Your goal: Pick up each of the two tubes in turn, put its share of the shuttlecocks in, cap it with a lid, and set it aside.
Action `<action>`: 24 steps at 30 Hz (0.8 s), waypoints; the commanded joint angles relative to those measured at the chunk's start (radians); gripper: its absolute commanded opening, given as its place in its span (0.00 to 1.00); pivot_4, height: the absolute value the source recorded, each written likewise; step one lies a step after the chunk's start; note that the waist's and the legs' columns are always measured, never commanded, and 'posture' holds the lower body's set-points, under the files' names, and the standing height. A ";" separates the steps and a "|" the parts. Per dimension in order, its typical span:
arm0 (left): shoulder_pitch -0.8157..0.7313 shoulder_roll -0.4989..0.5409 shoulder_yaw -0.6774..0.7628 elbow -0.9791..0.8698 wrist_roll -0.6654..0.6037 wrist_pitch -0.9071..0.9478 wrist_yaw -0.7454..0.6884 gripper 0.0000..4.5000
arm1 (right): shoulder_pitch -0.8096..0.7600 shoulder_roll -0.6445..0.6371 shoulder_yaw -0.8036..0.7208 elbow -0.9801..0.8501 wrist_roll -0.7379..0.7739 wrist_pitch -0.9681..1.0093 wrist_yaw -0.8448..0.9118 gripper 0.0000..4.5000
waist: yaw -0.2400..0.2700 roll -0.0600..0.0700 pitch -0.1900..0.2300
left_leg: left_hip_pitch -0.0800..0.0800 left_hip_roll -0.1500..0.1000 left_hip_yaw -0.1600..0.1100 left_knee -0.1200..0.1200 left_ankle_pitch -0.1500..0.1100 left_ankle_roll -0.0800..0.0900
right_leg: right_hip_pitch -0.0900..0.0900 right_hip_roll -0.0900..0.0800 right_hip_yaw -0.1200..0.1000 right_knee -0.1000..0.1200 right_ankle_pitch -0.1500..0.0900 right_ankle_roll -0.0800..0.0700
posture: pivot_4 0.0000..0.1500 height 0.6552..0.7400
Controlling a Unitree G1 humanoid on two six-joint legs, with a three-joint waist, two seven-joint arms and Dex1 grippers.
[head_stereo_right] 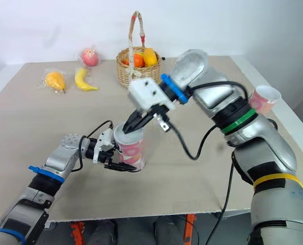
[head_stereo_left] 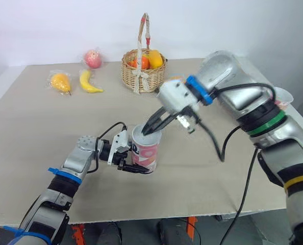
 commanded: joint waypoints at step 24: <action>0.130 0.251 0.112 -0.148 -0.061 0.012 -0.099 1.00 | 0.624 -0.240 -0.418 -0.352 -0.155 0.275 -0.143 0.98 | 0.015 0.003 0.008 | -0.013 -0.001 0.000 0.002 -0.002 0.003 | -0.012 -0.001 -0.001 0.000 -0.003 0.000 | 1.00 1.00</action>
